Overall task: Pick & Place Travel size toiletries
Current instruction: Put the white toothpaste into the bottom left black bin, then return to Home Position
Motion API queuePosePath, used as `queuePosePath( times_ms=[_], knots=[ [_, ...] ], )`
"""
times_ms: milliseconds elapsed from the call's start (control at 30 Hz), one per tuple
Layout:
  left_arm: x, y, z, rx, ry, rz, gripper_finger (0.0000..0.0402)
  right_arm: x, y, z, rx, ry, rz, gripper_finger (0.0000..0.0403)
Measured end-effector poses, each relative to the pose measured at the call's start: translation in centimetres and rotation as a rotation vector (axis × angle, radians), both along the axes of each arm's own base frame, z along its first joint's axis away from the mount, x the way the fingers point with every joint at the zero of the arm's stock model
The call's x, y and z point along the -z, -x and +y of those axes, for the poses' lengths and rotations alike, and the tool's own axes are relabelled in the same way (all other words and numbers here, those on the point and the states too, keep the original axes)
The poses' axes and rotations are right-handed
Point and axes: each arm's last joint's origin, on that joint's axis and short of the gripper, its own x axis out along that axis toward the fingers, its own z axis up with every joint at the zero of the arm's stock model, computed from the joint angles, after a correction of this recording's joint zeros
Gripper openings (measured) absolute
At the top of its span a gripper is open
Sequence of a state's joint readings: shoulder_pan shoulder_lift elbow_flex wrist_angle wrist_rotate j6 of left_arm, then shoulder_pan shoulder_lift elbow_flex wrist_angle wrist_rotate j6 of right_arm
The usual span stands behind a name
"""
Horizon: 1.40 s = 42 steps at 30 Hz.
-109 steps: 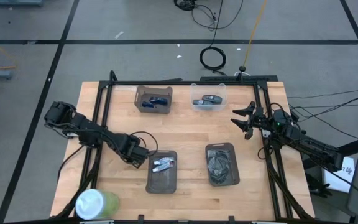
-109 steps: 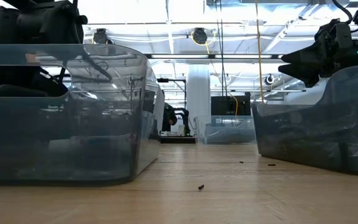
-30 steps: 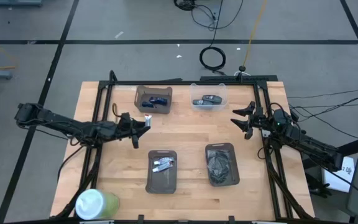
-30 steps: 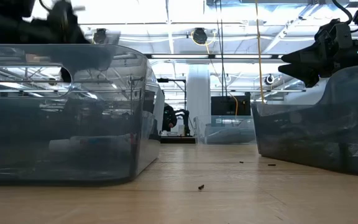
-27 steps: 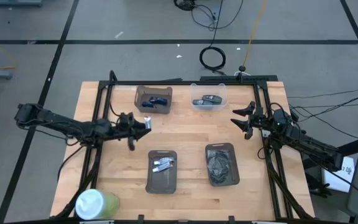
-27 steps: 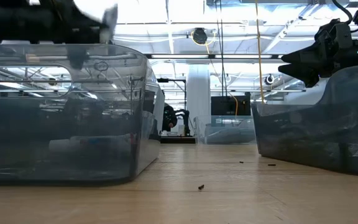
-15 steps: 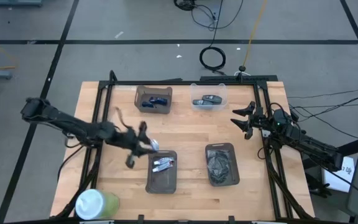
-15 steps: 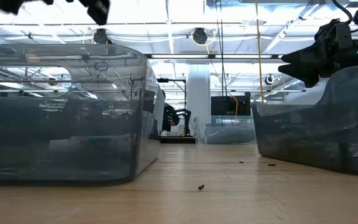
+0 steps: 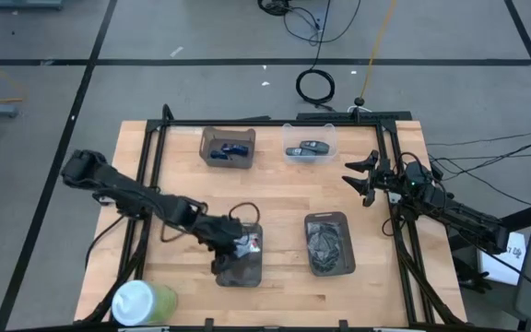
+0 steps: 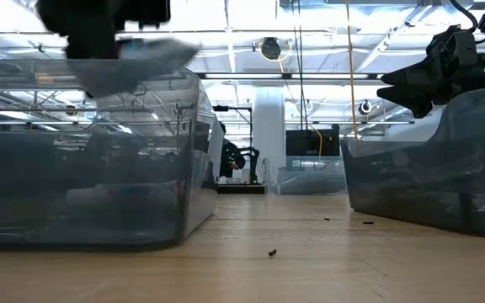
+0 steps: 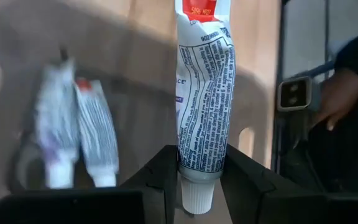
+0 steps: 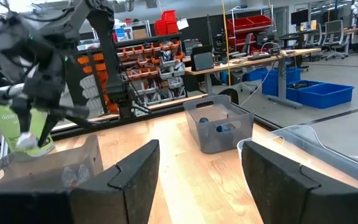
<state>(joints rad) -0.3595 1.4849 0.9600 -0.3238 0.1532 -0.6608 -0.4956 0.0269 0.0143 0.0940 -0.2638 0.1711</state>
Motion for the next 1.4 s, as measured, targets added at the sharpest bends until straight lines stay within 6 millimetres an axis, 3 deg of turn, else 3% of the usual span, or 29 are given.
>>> queuePosePath(
  times_ms=[267,467,667,933,1033,1167,1400],
  knots=[
    [2.7,-0.7,-0.6,-0.119,0.077,0.173,0.0097,0.0,0.0,0.0,0.0,0.0,0.0,0.0219],
    [2.9,-0.9,0.0,-0.204,0.145,0.236,0.0106,0.0,0.0,0.0,0.0,0.0,0.0,0.0219],
    [2.7,-1.1,0.6,-0.231,0.163,0.233,0.0161,0.0,0.0,0.0,0.0,0.0,0.0,0.0216],
    [2.2,-1.2,1.3,-0.133,0.177,0.208,0.0237,0.0,0.0,0.0,0.0,0.0,0.0,0.0219],
    [0.9,-1.1,1.9,-0.104,0.182,0.125,0.0249,0.0,0.0,0.0,0.0,0.0,0.0,0.0219],
    [-2.4,0.1,2.8,-0.054,0.152,-0.039,0.0254,0.0,0.0,0.0,0.0,0.0,0.0,0.0217],
    [-10.5,6.1,4.9,0.02,-0.064,-0.498,0.0255,0.0,0.0,0.0,0.0,0.0,0.0,0.0216]
  ],
)
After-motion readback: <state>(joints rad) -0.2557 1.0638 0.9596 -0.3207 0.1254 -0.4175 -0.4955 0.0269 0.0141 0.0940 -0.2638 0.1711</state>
